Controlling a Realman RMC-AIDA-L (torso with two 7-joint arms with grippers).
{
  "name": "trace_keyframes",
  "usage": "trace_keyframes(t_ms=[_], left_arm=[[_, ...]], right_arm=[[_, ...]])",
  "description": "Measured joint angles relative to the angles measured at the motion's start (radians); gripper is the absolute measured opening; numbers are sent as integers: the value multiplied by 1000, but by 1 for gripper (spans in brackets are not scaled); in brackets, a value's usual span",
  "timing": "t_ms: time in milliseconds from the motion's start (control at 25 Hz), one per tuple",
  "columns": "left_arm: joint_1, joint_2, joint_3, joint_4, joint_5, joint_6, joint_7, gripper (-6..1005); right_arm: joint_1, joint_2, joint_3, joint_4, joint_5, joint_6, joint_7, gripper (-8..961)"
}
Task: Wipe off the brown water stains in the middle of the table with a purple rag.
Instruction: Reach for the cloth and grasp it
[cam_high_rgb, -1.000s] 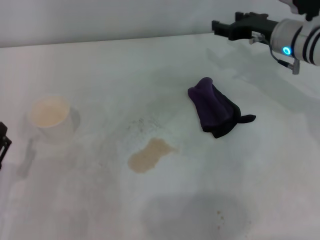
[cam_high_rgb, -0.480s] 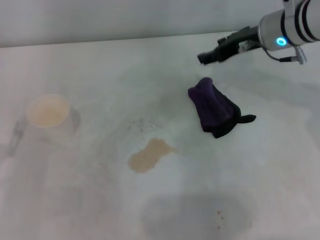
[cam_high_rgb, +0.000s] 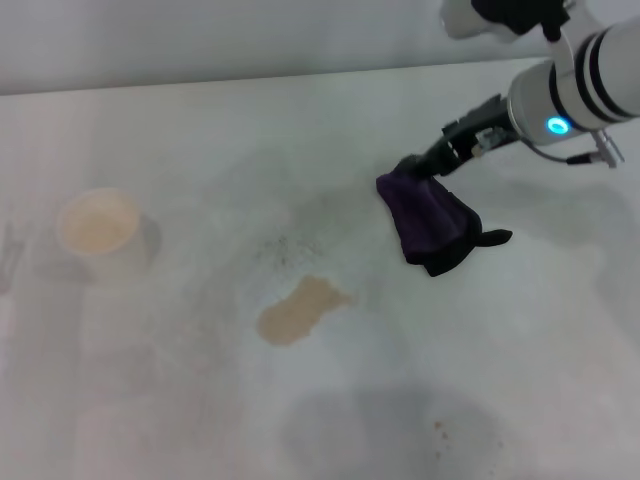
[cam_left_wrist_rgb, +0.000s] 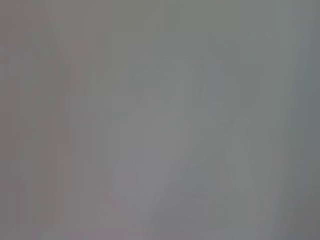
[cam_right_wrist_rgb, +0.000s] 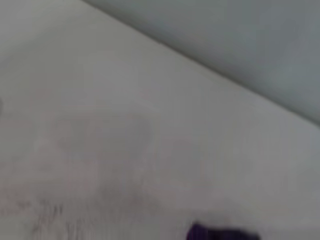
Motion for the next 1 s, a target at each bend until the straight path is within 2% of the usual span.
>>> trace_keyframes(t_ms=[240,360,600,840,1000], left_arm=[[0,-1,0,2,-1,0,0,888],[-1,-1,0,2,-1,-1,-3,888],[-5,0,0,0,-1,-2,-25,888],[-12,0,1,0,4,-2,-26,887],[-14,0,2,0,5,-2,-26,887]], right_arm=[[11,3,-2,141,2,-62,-2,778],[17,3,-2,171,11,-82,-5,778],[33,2,-4,233,39,-113,-18,598],[48,4,-29,256,42,-130,-21,595],[85,4,-31,323,48,-137,-21,593]])
